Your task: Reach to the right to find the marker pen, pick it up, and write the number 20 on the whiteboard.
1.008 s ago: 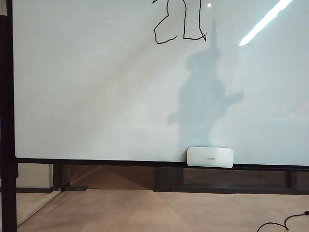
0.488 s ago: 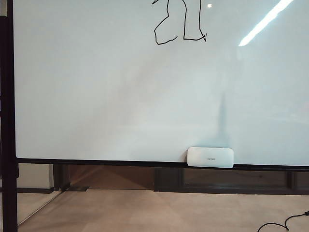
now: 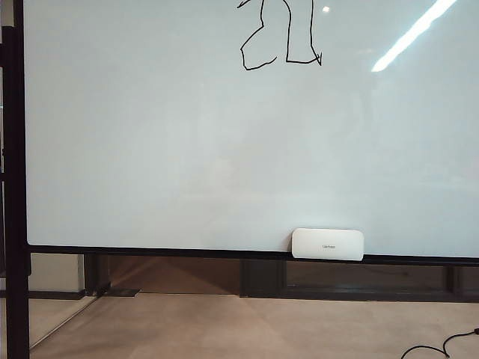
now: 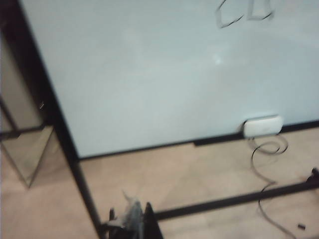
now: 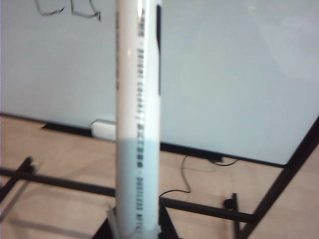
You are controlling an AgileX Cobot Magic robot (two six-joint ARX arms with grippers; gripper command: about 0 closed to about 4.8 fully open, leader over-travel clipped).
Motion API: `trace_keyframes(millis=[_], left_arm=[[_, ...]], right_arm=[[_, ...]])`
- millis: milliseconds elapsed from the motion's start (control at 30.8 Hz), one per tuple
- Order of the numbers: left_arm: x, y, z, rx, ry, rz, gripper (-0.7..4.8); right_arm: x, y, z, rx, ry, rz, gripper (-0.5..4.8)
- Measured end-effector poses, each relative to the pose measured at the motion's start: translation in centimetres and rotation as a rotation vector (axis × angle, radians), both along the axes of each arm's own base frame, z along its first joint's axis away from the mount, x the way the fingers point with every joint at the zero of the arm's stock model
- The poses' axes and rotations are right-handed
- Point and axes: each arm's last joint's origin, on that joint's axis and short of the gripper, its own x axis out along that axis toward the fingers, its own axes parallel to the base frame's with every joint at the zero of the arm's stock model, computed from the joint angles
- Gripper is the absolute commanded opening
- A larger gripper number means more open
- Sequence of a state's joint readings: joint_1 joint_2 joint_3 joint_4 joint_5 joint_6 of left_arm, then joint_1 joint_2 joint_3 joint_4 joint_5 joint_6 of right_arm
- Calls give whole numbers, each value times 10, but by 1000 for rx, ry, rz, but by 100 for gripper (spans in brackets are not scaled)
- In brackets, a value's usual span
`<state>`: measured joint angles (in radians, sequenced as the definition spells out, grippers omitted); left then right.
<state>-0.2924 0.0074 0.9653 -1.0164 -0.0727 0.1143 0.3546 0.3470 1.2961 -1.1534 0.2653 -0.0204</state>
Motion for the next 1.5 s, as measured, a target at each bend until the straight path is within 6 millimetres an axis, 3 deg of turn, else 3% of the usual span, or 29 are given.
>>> trace_keyframes(millis=[293, 553, 748, 943, 1105, 1333, 1495], left_arm=[[-41, 3, 8, -41, 31, 86, -5], [-54, -21, 2, -62, 118, 92, -5], [-39, -34, -3, -162, 163, 93, -5], [-12, -42, -10, -218, 164, 55, -5], [24, -39, -22, -301, 146, 38, -5], [70, -27, -45, -332, 61, 50, -5], [113, -15, -79, -404, -55, 20, -1]], right_arm=[[-52, -18, -37, 44, 3, 26, -2], [-70, -19, -61, 174, 37, 62, -2], [-42, 2, -93, 209, 180, 150, -2], [2, 22, -106, 262, 127, 233, -2], [37, 29, -120, 276, 49, 247, -2], [71, 30, -142, 268, -42, 171, -2], [97, 33, -166, 268, -113, 178, -2]])
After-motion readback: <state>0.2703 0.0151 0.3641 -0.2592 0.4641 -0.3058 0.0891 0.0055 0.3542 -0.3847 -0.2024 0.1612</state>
